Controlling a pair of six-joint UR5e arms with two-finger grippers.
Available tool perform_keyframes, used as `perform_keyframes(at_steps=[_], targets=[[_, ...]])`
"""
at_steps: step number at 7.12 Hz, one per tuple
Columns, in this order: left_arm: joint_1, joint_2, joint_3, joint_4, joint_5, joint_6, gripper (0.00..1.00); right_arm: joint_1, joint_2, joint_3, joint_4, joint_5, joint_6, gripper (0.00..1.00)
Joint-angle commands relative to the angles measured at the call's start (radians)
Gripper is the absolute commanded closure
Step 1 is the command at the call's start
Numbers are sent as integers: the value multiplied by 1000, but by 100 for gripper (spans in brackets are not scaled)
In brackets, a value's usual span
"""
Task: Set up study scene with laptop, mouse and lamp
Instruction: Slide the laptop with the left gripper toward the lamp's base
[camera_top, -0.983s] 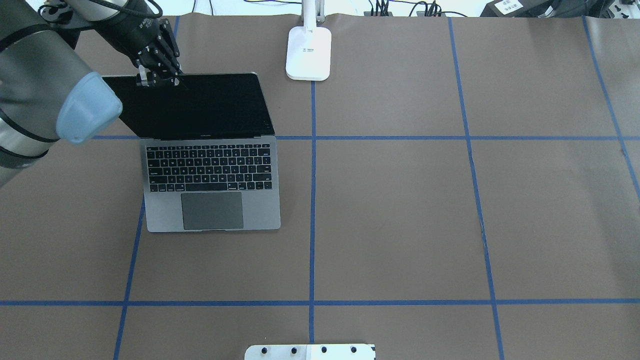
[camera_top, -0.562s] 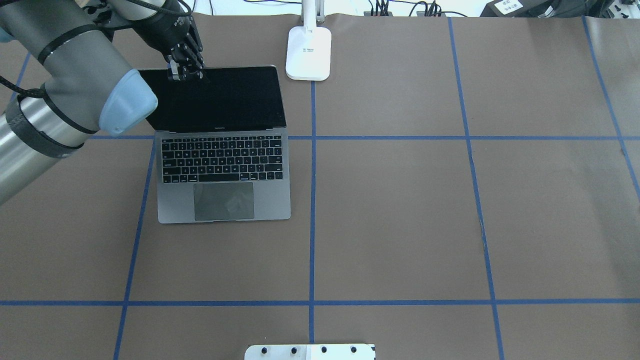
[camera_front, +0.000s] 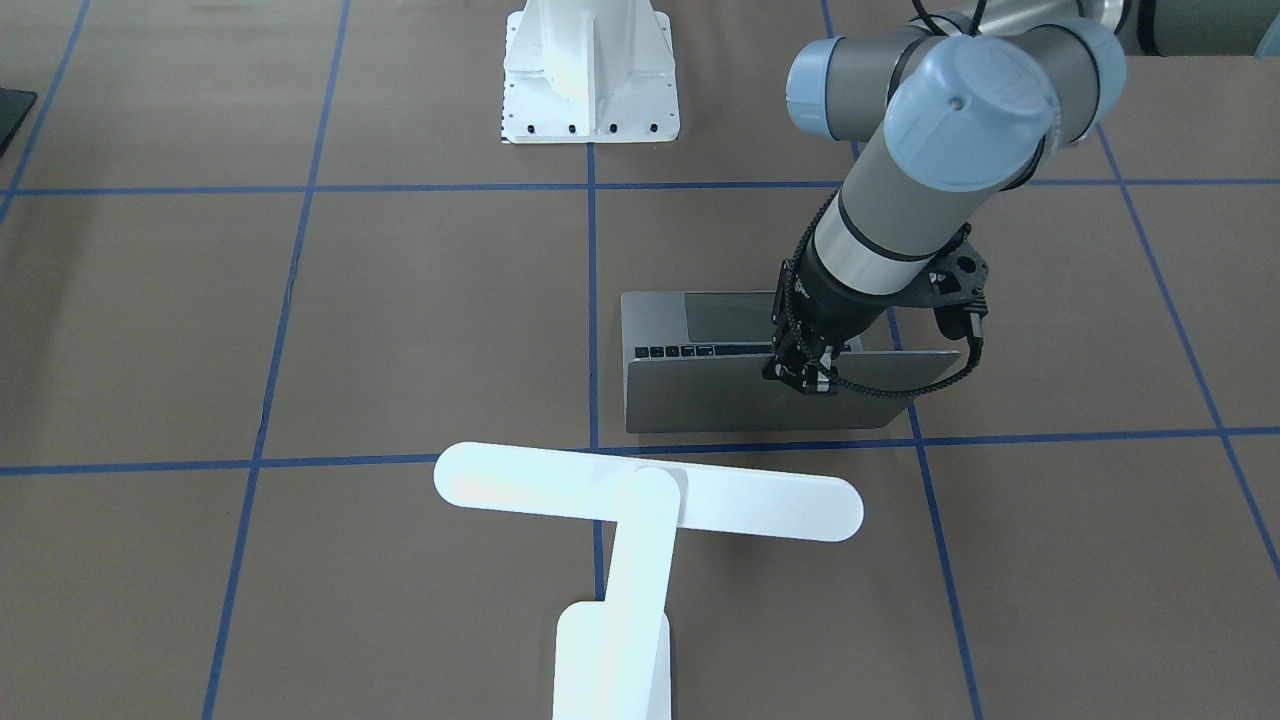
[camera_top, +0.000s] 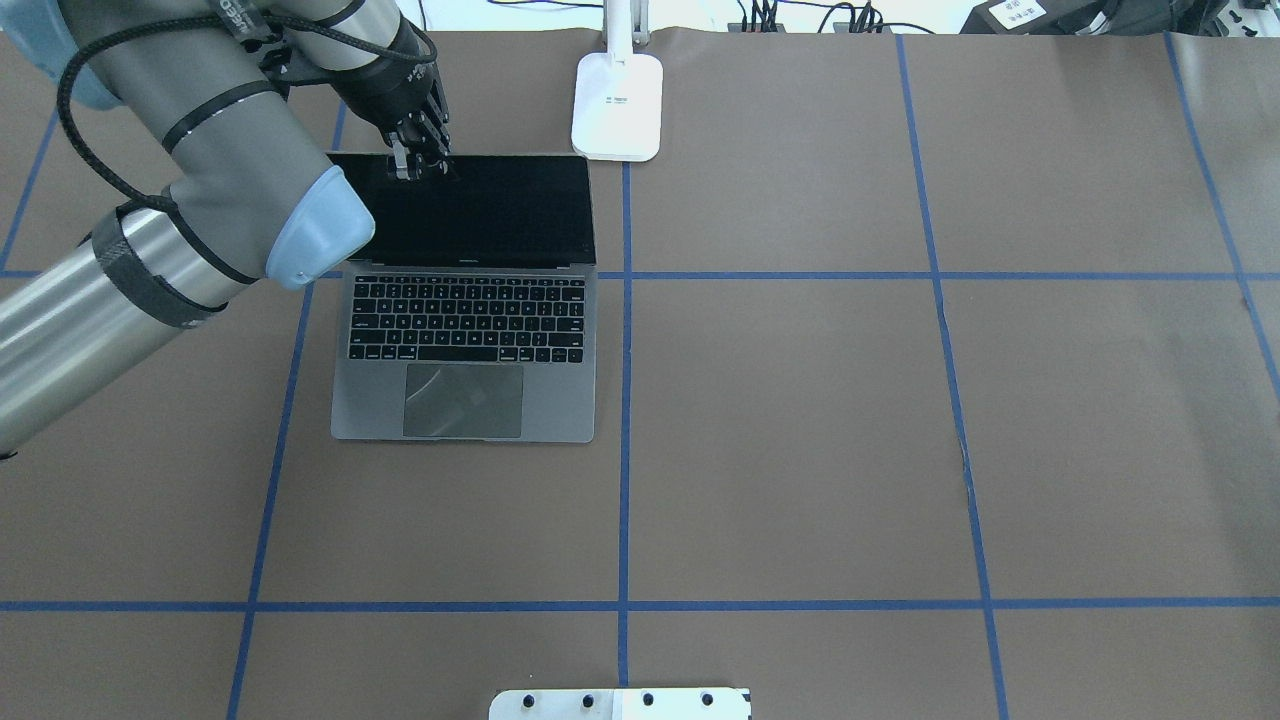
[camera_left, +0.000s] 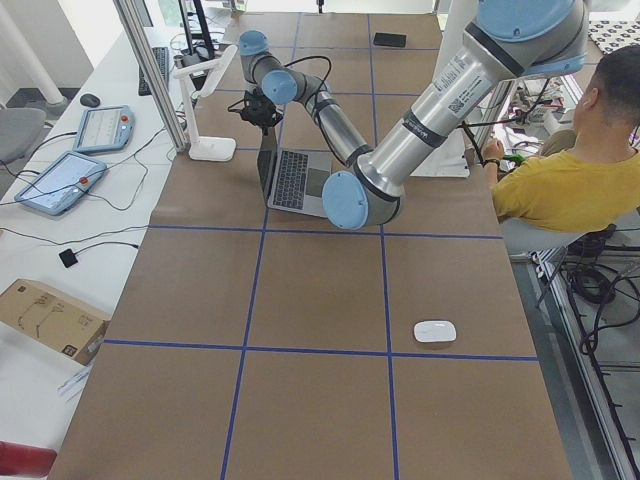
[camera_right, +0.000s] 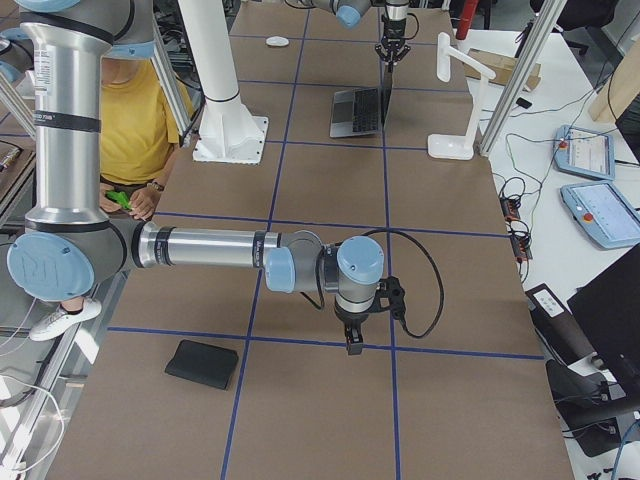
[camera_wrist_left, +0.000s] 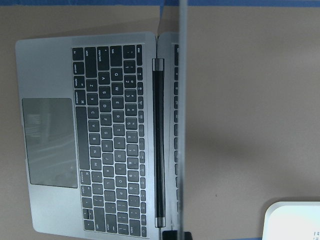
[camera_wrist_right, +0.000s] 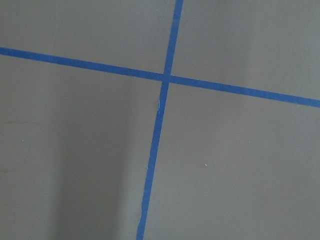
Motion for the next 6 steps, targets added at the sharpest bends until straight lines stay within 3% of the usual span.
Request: perform_keyframes(at_steps=[1,6], targets=[[4,-18,76,-82,2,-51,100,0,0,-1,0,4,2,0],[3,-70,143,-96,2,-93,100,0,0,-1,0,4,0,0]])
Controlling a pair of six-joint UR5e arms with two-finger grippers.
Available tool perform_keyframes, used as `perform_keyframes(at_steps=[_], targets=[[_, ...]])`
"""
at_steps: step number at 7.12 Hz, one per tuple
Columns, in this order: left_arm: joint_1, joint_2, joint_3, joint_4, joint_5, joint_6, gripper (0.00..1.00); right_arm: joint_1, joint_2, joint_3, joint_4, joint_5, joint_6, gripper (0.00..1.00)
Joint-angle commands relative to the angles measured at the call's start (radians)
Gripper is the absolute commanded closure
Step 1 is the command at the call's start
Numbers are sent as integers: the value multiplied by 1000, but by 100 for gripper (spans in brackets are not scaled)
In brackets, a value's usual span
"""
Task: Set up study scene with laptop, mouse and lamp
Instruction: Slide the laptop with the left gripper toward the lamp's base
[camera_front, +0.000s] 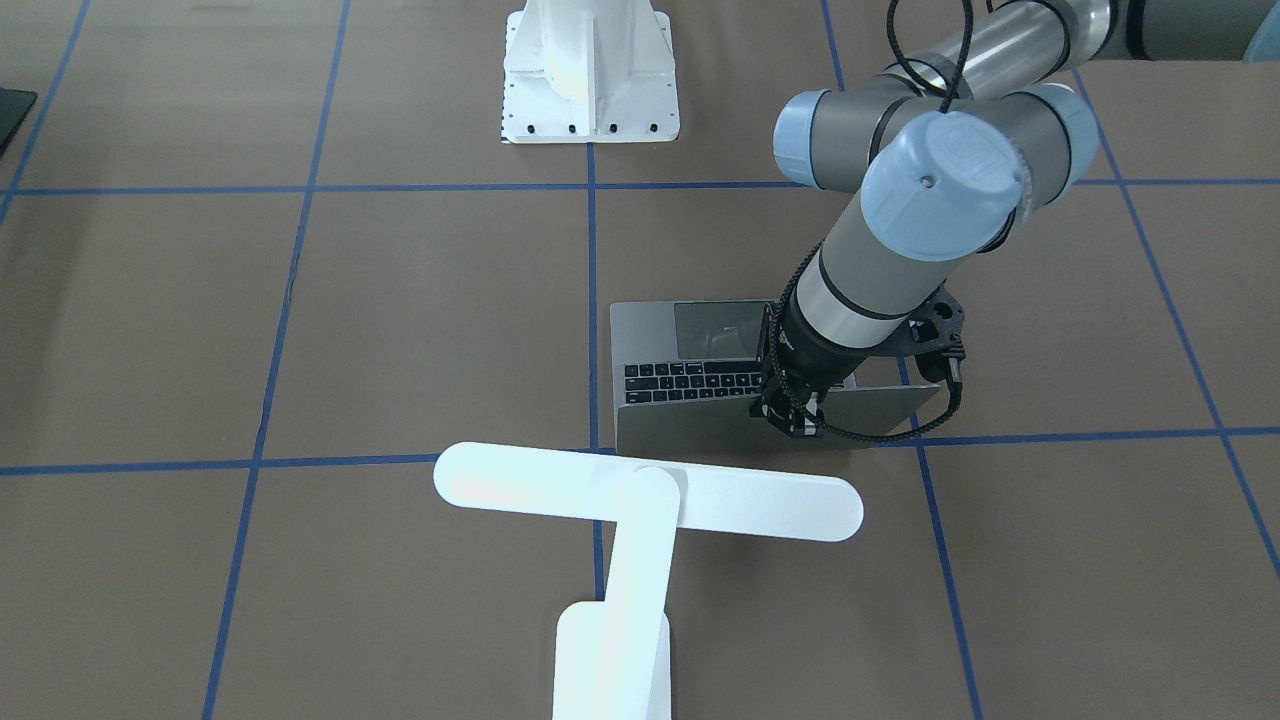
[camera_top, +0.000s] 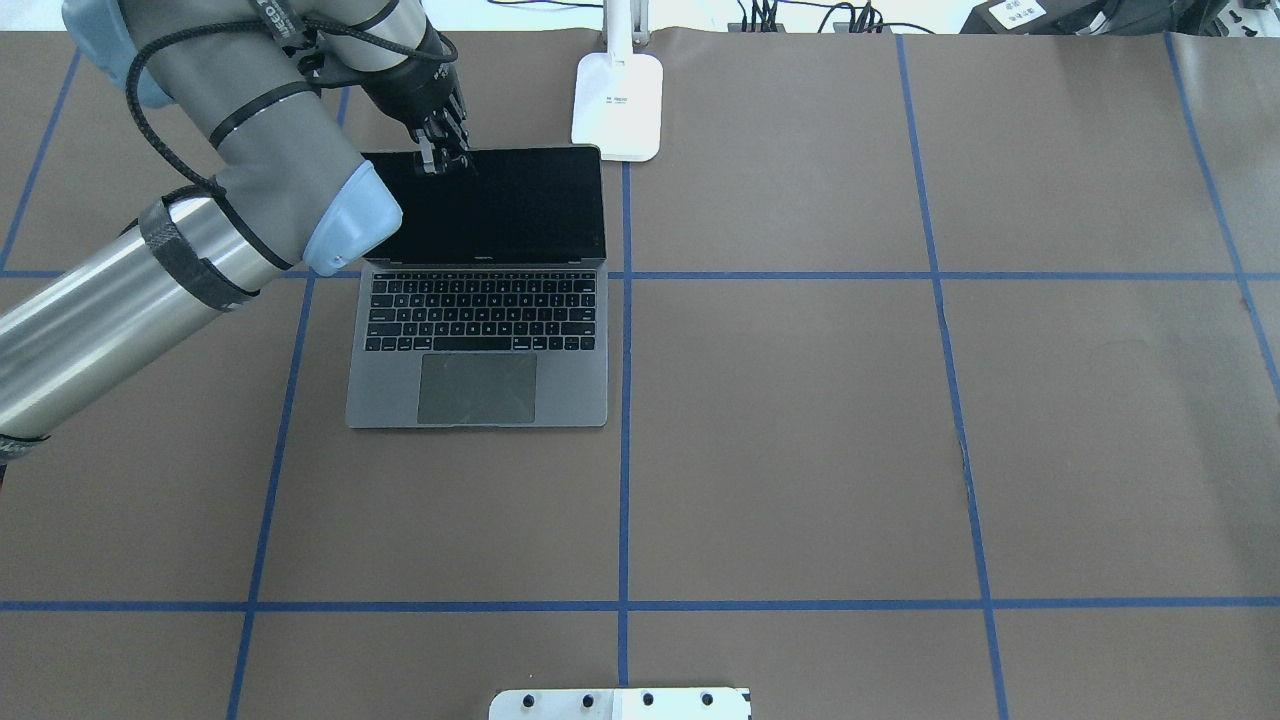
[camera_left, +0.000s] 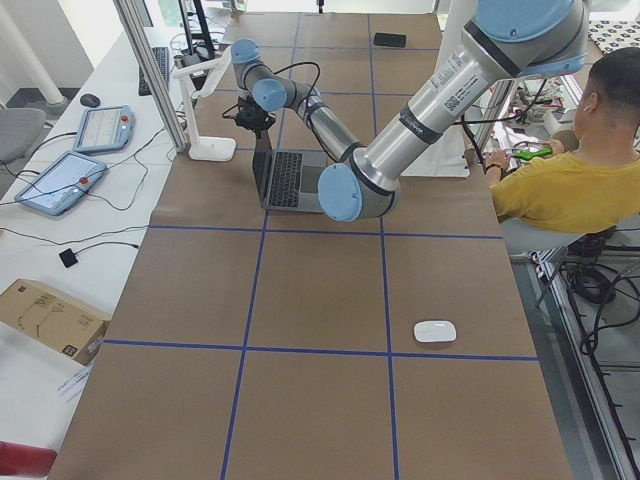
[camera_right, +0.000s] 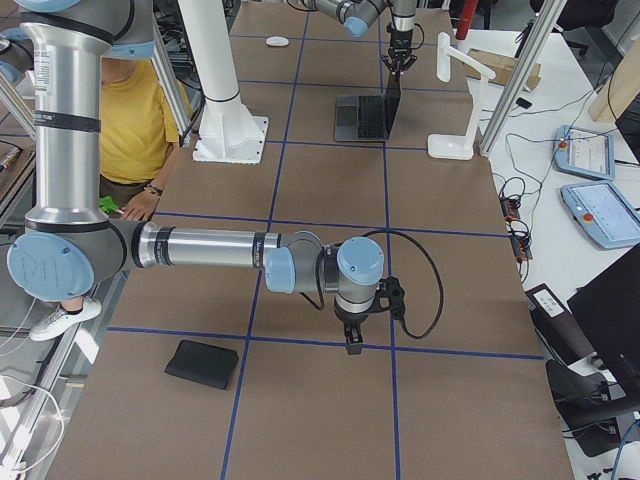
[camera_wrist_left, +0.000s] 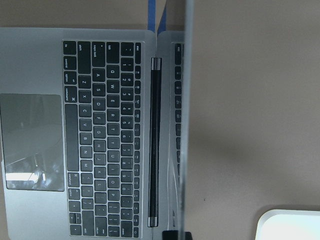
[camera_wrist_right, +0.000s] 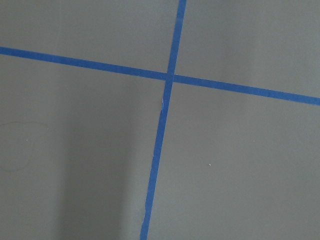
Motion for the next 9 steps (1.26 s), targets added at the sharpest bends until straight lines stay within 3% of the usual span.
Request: perform_keyframes(at_steps=[1,5,6,7,9], targets=[[1,-21,22,-2,0,-13,100,0,0,0,0,0,0,0],[0,-61,84,-16,0,-10,100,0,0,0,0,0,0,0],[0,-58,84,-49,0,-4,63,0,0,0,0,0,0,0],[0,-55,87,-57,1,4,1,0,0,0,0,0,0,0],[-2,-55,84,-57,0,18,0,0,0,0,0,0,0,0]])
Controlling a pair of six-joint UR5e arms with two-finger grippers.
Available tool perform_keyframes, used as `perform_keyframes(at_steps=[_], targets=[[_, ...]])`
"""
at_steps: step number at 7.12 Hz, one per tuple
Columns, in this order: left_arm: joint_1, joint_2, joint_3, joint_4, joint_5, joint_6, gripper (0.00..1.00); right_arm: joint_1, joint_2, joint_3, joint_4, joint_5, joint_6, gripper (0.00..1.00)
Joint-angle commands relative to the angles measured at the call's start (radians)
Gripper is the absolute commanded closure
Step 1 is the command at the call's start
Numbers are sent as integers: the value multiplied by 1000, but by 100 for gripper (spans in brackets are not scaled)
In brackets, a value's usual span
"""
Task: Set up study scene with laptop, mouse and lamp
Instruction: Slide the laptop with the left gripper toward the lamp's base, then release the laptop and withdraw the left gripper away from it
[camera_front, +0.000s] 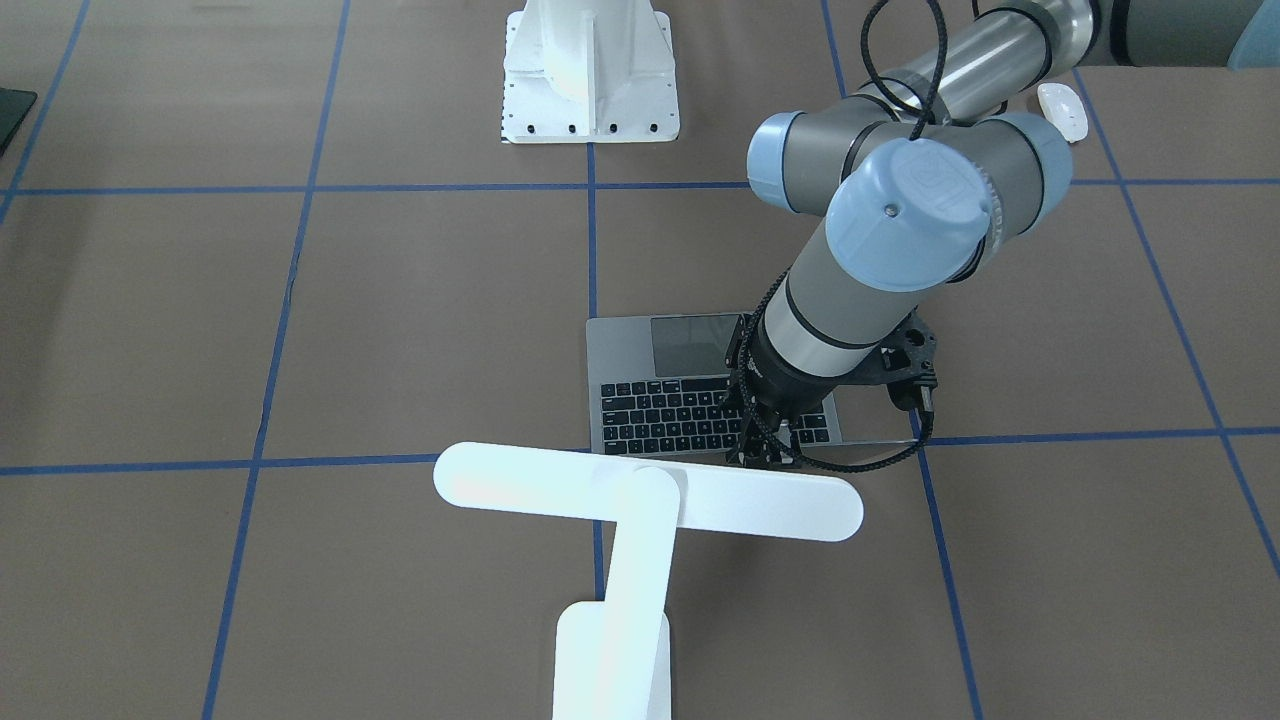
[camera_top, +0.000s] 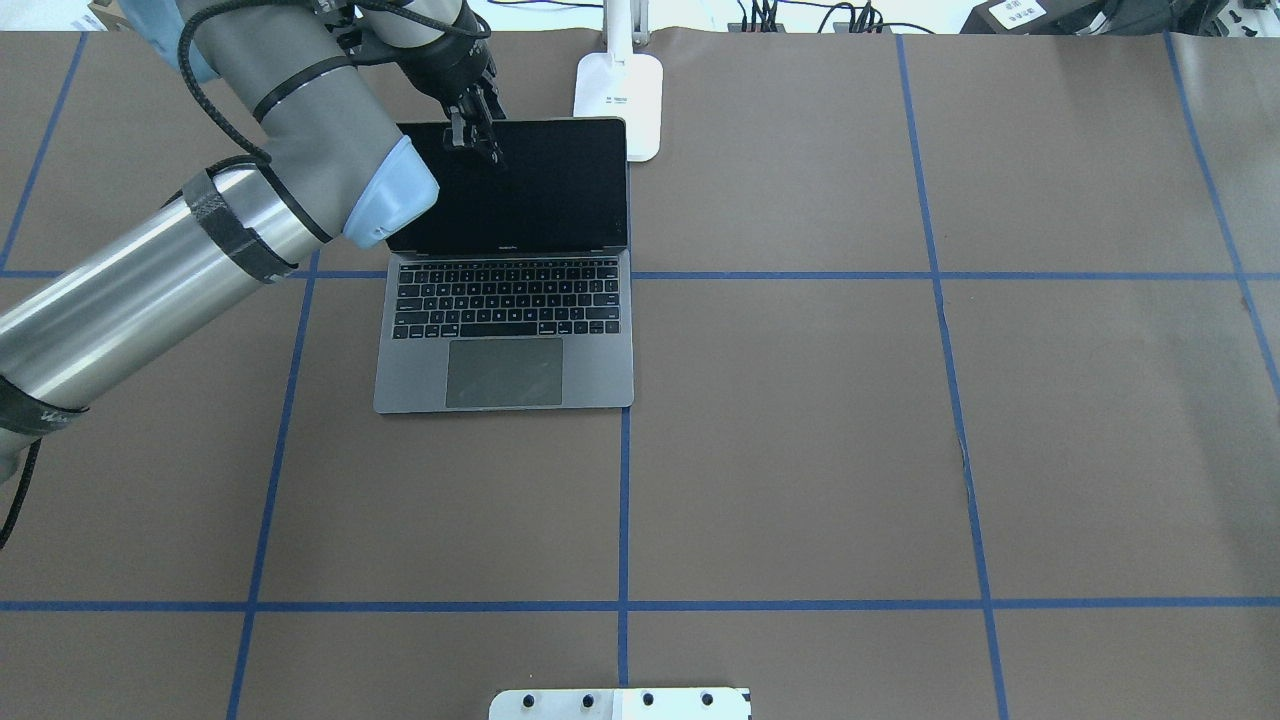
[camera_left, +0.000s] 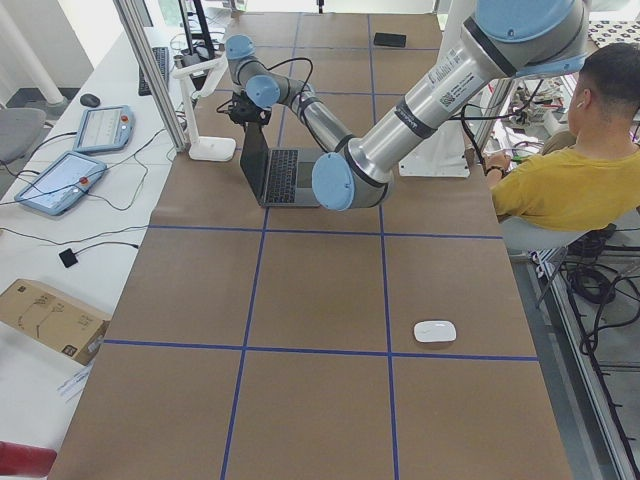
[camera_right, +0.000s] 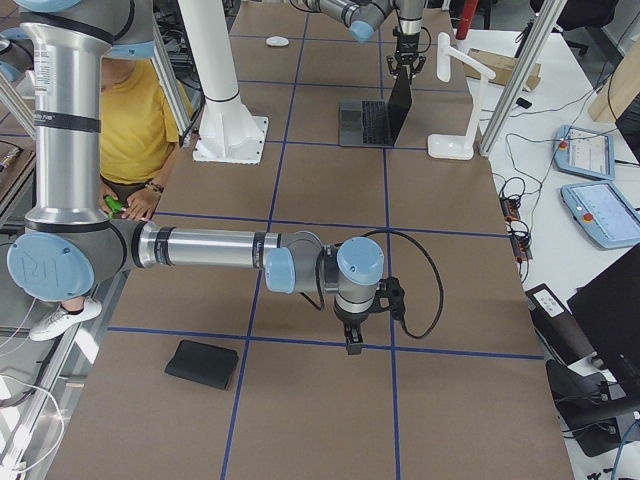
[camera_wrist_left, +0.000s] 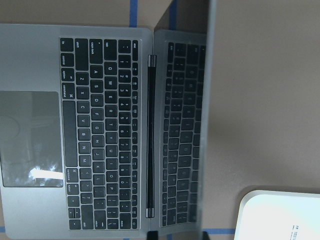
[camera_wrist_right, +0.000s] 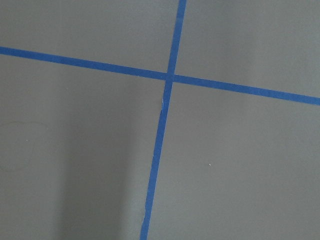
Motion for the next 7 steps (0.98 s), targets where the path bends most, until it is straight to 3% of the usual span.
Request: perform_keyframes(at_steps=[1,3,5,7], targets=[[-9,-1,-9,-2,-1,8,0,0,0,0,0,0,0,0],[-38,40,-104,7,-12,94,0,0,2,0,0,0,0,0],[-41,246,-407,21,-10,362,0,0,2,0,0,0,2,0],[-73,379,-558,80,-10,608,0,0,6,2,3,-2,-2,0]])
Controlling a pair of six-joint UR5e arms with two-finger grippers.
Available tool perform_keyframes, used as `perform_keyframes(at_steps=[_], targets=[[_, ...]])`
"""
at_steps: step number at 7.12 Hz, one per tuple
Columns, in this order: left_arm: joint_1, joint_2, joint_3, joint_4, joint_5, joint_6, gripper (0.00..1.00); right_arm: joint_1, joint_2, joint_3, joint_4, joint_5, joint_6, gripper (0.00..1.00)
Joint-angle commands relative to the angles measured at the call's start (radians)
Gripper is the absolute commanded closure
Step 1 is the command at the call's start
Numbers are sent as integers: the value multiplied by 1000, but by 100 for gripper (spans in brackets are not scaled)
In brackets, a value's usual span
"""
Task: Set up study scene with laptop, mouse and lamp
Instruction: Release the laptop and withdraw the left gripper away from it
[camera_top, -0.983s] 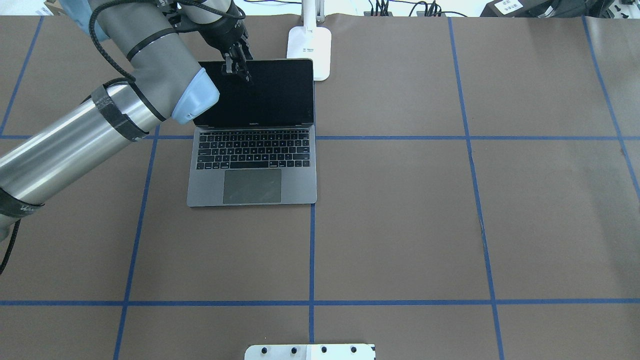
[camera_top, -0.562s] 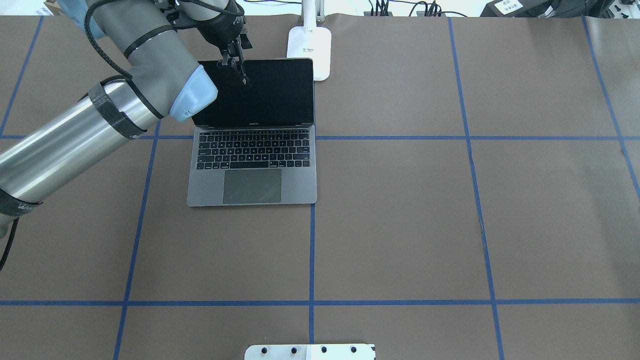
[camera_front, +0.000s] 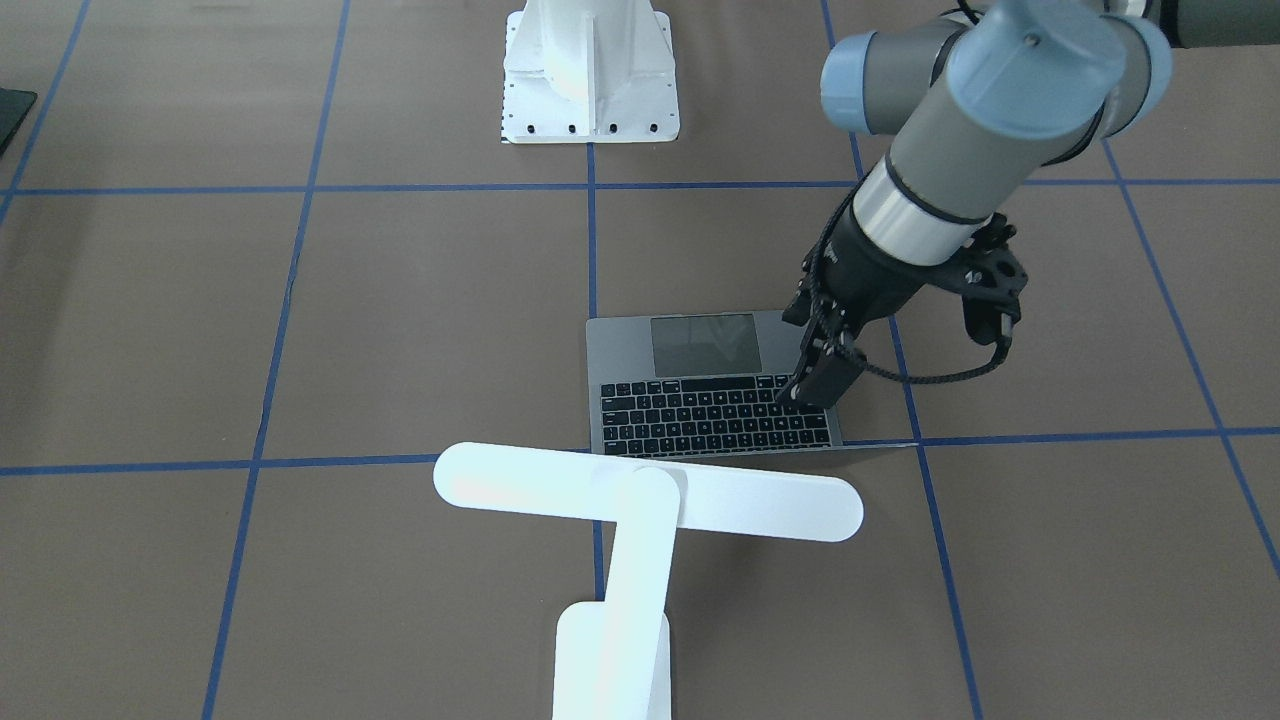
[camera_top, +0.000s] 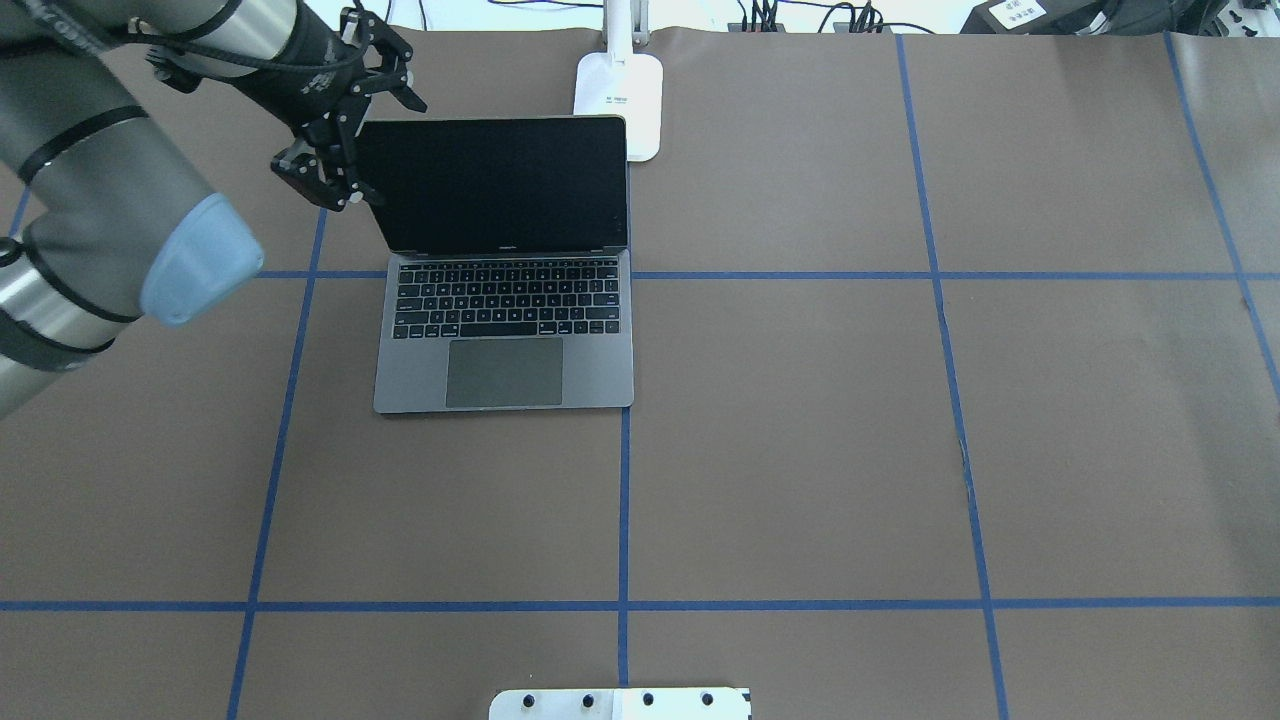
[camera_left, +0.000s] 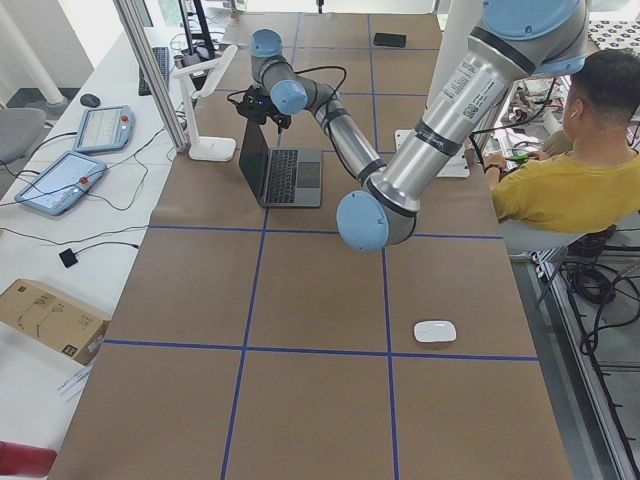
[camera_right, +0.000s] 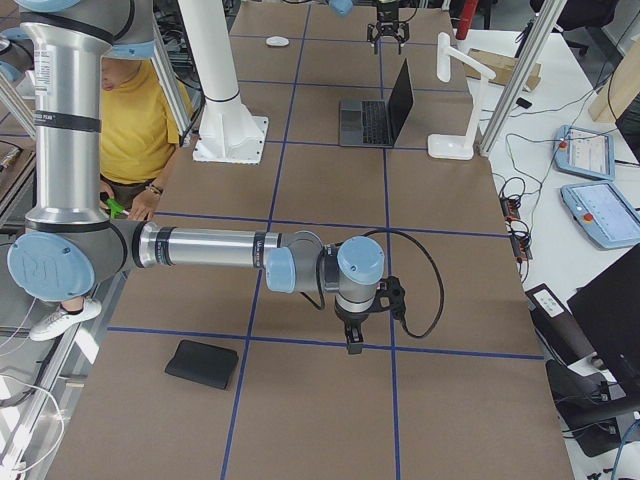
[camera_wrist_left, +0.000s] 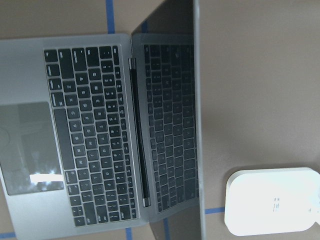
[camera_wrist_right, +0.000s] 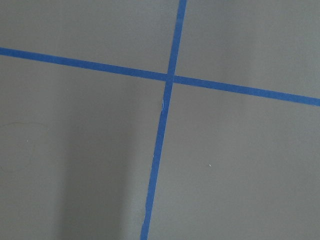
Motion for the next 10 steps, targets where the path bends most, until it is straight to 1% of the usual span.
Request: perform_keyframes(at_steps=[1,2,3,4,5,6,7,8,9,10], targets=[[-43,172,-160,54,-1,330,0,0,10,1,2,-7,-9,0],[-82,282,-211,54,-1,529,0,0,16,3,3,-6,-11,0],[-124,362,-226,54,-14,719,0,0,19,3,2,-6,-11,0],[-174,437,-228,54,-47,902,0,0,20,1,2,-6,-11,0],[-239,515,-228,54,-78,1083,0,0,16,20,2,5,-9,0],[-298,583,-219,54,-83,1259,0,-2,8,43,-4,-1,-15,0],[-351,635,-216,54,-83,1387,0,-2,7,55,-11,22,-14,0],[-389,675,-199,54,-83,1472,0,0,2,47,-4,19,-15,0],[-450,692,-137,54,-84,1641,0,-2,-3,14,3,13,-23,0],[-499,692,-74,54,-105,1772,0,0,-4,-30,21,-13,-143,0]])
